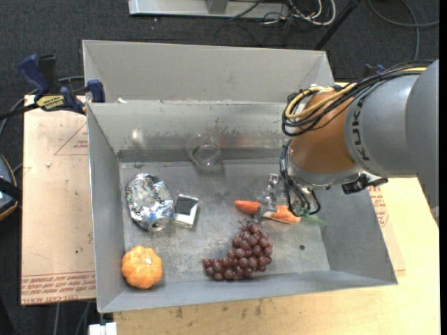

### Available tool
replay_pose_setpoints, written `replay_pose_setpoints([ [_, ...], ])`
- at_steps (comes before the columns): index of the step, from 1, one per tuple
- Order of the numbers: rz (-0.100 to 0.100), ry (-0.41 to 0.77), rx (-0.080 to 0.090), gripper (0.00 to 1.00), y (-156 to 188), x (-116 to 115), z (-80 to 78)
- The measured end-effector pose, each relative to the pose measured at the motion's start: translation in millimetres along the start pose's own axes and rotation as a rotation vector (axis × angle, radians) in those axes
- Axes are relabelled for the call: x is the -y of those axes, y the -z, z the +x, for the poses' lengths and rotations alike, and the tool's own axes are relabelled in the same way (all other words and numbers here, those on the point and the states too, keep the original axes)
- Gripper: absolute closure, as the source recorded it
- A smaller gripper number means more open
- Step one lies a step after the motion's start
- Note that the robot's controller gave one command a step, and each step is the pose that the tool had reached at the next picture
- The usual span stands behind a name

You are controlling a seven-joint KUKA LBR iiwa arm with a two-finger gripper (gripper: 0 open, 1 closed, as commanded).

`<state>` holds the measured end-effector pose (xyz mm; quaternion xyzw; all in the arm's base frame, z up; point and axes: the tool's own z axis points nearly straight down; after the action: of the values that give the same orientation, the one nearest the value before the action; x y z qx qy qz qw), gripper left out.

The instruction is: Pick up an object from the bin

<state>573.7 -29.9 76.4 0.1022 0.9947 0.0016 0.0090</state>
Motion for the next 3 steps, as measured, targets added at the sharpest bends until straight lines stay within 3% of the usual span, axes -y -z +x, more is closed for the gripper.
replay_pose_setpoints([
  [3,0.004,0.001,-0.022,1.00,25.7,0.4,3.4],
])
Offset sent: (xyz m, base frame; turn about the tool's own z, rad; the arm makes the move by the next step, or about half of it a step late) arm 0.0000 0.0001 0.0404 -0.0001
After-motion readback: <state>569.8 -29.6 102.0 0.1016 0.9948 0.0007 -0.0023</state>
